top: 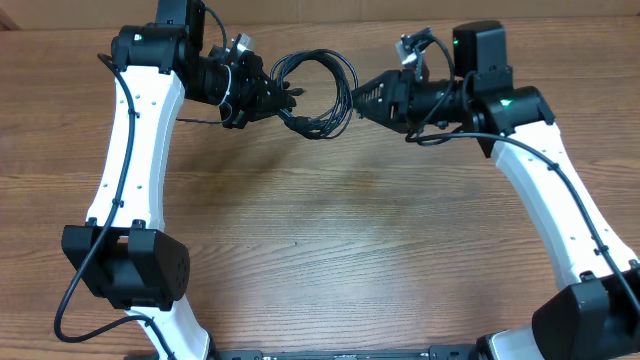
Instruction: Untangle cables
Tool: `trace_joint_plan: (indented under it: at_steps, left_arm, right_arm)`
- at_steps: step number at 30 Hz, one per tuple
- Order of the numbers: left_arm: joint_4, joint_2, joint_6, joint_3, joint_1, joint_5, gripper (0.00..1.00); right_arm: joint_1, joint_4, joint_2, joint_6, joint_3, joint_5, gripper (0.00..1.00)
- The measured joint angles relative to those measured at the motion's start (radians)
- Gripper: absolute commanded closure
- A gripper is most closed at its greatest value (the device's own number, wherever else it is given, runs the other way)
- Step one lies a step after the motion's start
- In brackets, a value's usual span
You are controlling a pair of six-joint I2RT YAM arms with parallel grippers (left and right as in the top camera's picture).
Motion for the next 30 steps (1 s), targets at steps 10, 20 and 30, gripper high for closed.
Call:
trace_joint_plan:
  at_steps: [10,20,30]
  left_arm:
    - [-0.003,0.000,0.039,0.000,-0.039,0.153,0.96]
    - [-0.058,0.000,0.280,0.000,-0.049,-0.051,0.96]
    - [-0.056,0.000,0.646,0.000,-0.171,-0.287,0.96]
  right_arm:
    - [0.063,-0.119,0.031,0.088,0.000,0.323,0.76]
    - [-0.229,-0.187,0.043,-0.014,0.004,0.472,0.77]
    - [-0.183,-0.296,0.035,-0.298,0.127,0.174,0.30]
